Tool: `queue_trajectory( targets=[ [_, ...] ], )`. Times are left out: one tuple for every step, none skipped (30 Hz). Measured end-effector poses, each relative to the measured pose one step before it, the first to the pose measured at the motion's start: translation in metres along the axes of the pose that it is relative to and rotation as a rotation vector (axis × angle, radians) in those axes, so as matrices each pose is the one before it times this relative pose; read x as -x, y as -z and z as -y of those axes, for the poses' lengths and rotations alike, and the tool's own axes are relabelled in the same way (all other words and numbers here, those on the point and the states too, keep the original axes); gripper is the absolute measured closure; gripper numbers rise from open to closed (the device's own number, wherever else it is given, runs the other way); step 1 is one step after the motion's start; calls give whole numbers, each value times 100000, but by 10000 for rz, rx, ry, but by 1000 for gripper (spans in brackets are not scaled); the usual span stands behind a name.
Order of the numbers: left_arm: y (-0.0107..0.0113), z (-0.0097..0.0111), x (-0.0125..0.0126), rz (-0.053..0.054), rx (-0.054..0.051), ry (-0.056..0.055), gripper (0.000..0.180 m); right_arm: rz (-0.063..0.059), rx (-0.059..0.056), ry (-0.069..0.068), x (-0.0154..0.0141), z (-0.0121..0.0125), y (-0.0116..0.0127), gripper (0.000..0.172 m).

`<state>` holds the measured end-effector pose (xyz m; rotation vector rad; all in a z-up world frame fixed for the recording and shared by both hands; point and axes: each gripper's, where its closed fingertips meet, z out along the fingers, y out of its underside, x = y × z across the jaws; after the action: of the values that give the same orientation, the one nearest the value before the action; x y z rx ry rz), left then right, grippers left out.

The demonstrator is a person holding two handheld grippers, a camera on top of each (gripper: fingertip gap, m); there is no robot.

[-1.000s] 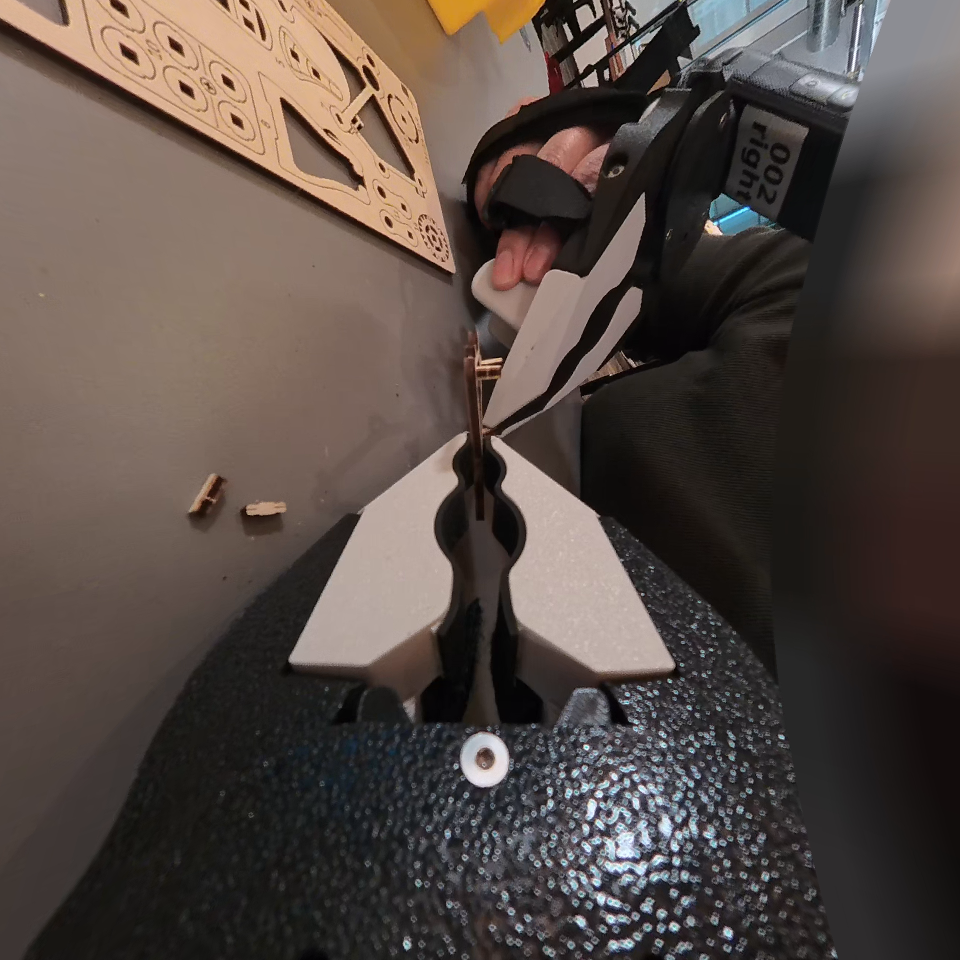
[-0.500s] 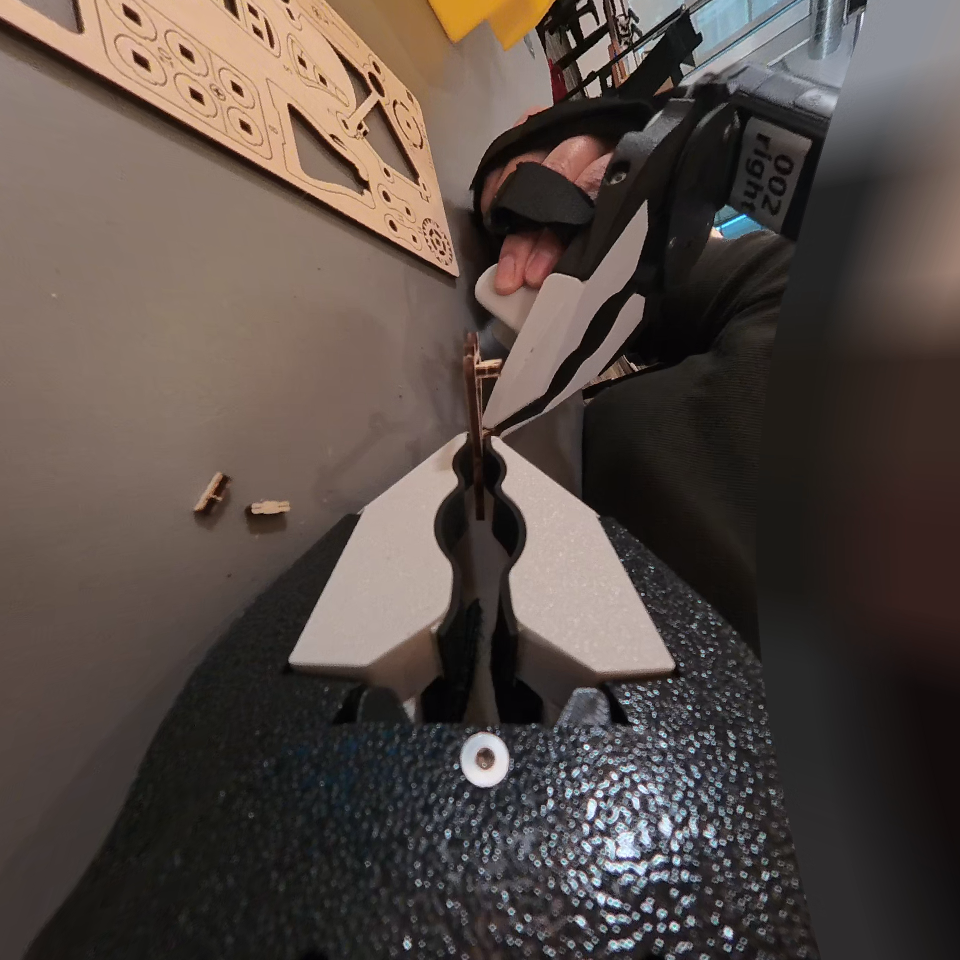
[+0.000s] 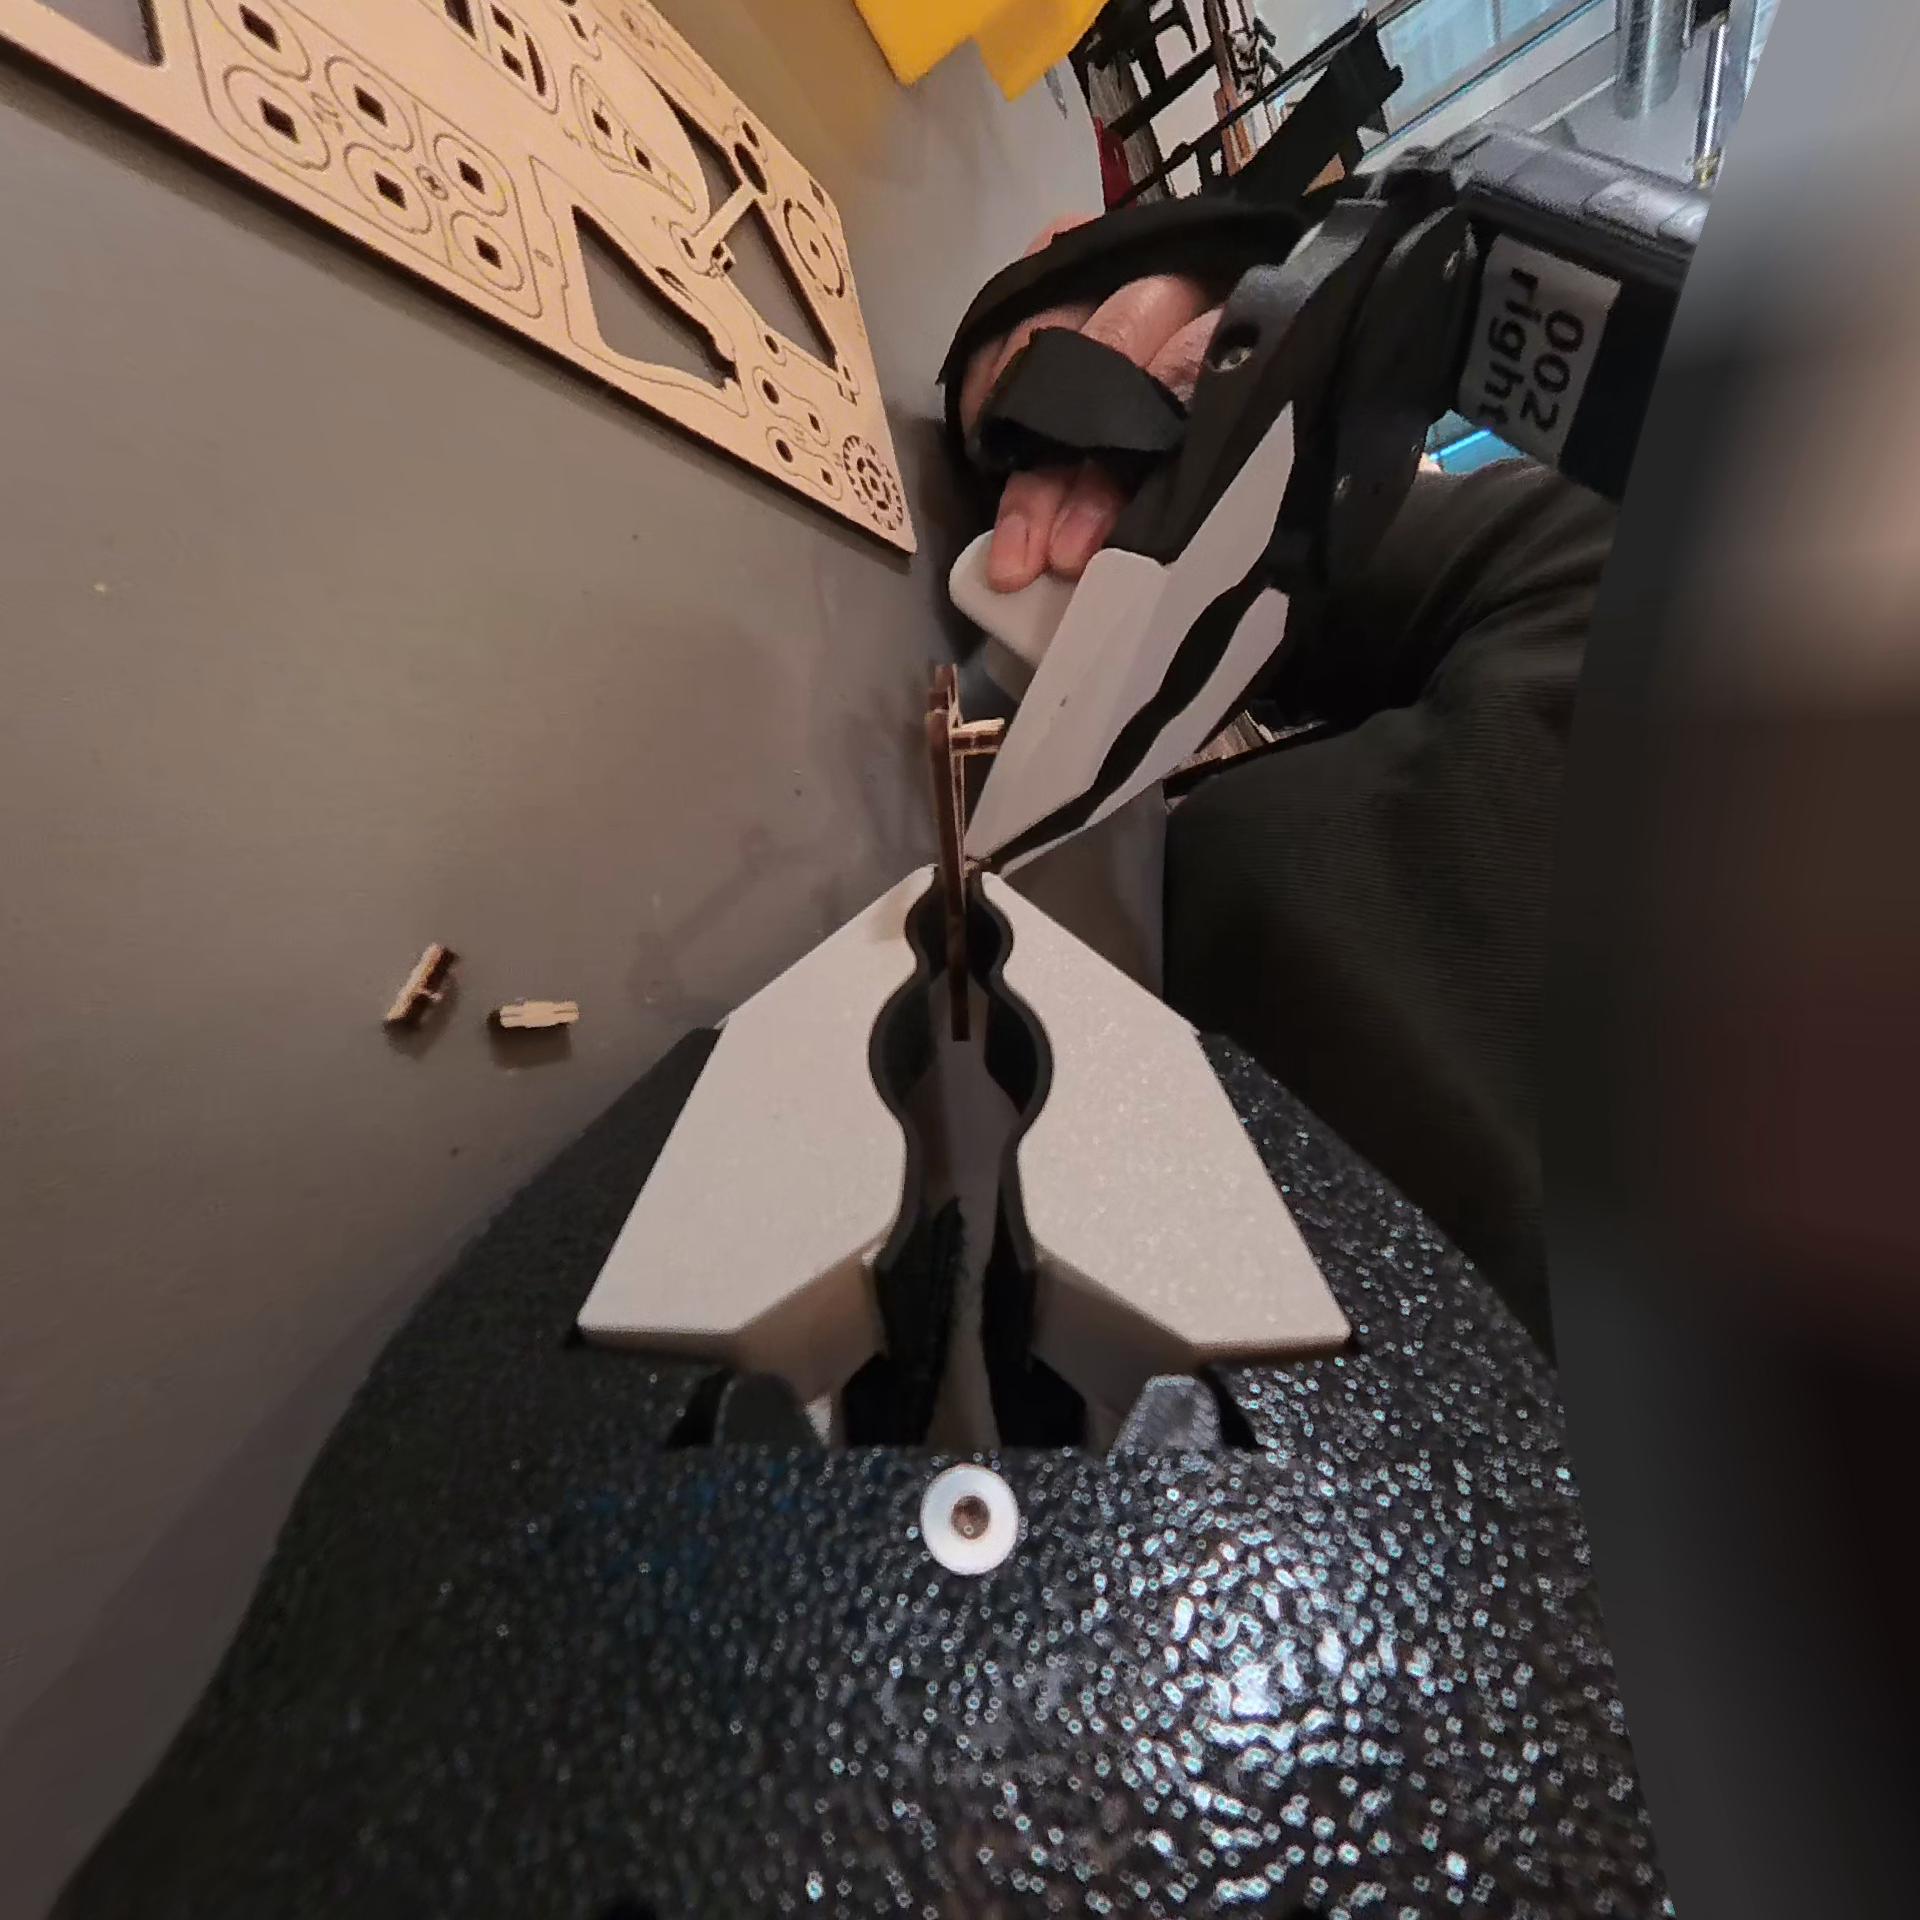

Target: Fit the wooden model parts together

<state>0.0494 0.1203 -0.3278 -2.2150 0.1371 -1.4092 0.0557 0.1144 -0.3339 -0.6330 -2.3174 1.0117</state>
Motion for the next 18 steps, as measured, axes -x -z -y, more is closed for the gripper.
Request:
queue_trajectory(
  targets=[
    [-31,-89,-56,-29,59,-26,180,6,18,143,118,73,-15,172],
    [0,0,-31,-22,0,1,180,-7,5,68,46,21,0,172],
    [21,33,-10,-12,-25,10,180,-51,0,10,-54,-14,31,172],
    [55,99,-4,-21,-75,21,180,-147,39,133,-130,-1,33,172],
    [45,30,-51,-50,-34,16,180,-148,50,214,-59,36,0,172],
    [33,30,-47,-41,-21,11,180,-121,49,193,3,65,-18,172],
    [37,38,-20,-24,-38,4,180,-122,44,149,-16,41,-19,172],
    [25,36,-34,-26,-29,-1,180,-103,32,123,-22,24,-10,172],
    [1,-33,-50,-39,19,1,180,-30,7,101,60,85,-12,172],
    [-2,-15,-24,-16,10,-3,180,-8,3,73,67,56,-34,172],
    [26,54,13,8,-40,7,180,-53,18,51,-54,-23,-2,172],
    [58,137,67,38,-93,16,180,-122,40,44,-181,-100,29,172],
    [26,55,32,21,-41,6,180,-92,43,68,-86,-36,0,172],
    [-26,-92,-52,-31,65,-10,180,14,13,92,126,93,-30,172],
    [-24,-37,-30,-21,30,-1,180,17,11,81,101,84,-26,172],
    [10,38,26,14,-29,5,180,-22,25,12,-40,-50,17,172],
    [32,93,44,34,-68,9,180,-55,31,-57,-154,-108,44,172],
    [11,-13,-5,-11,7,4,180,-9,-4,-32,16,49,-15,172]
  ],
)
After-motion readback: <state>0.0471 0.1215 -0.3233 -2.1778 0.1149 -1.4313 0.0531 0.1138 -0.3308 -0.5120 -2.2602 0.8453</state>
